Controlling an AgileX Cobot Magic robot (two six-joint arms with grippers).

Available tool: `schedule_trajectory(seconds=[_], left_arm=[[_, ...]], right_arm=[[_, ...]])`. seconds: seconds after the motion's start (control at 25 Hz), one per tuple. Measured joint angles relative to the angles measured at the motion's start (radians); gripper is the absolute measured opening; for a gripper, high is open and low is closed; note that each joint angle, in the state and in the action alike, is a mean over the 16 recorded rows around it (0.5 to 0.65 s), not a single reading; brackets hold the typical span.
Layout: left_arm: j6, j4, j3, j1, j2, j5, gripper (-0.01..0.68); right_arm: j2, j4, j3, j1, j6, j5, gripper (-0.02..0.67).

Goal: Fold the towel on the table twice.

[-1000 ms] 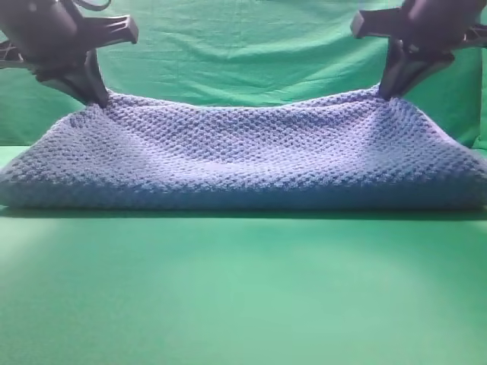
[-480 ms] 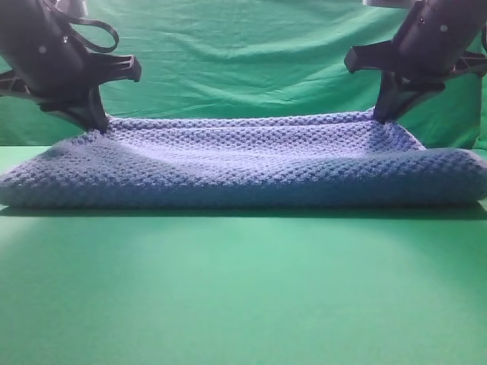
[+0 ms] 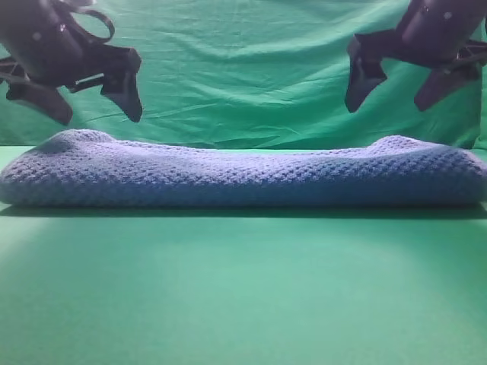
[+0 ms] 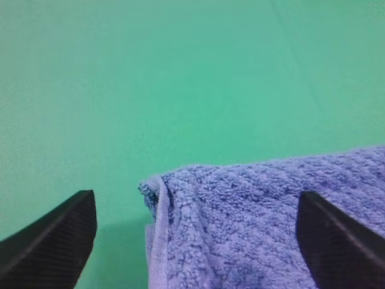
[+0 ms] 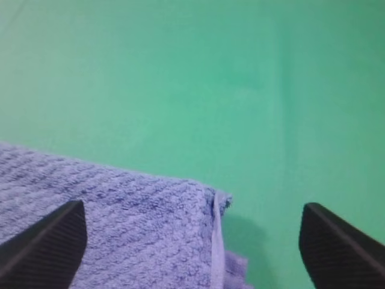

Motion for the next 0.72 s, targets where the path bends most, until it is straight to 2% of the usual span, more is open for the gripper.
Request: schedule_trajectory(seconds=[0.08, 0.16, 0.48, 0.6, 0.72], left_arm=[[0.007, 0.002, -0.019, 0.0, -0.043, 0.071, 0.475], [0.013, 0.005, -0.039, 0.0, -0.091, 0.15, 0.411], [-0.011, 0.017, -0.11, 0.0, -0.31, 0.458, 0.115], [-0.032, 0.021, -0.123, 0.0, -0.401, 0.549, 0.044], [-0.056, 0.026, -0.119, 0.0, -0.498, 0.619, 0.008]], right_arm=[[-0.048, -0.003, 0.0, 0.0, 0.0, 0.041, 0.526], [-0.104, -0.005, 0.0, 0.0, 0.0, 0.089, 0.477], [-0.36, -0.019, 0.0, 0.0, 0.029, 0.326, 0.186], [-0.459, -0.024, 0.0, 0.0, 0.05, 0.413, 0.102], [-0.557, -0.029, 0.002, 0.0, 0.073, 0.489, 0.04]])
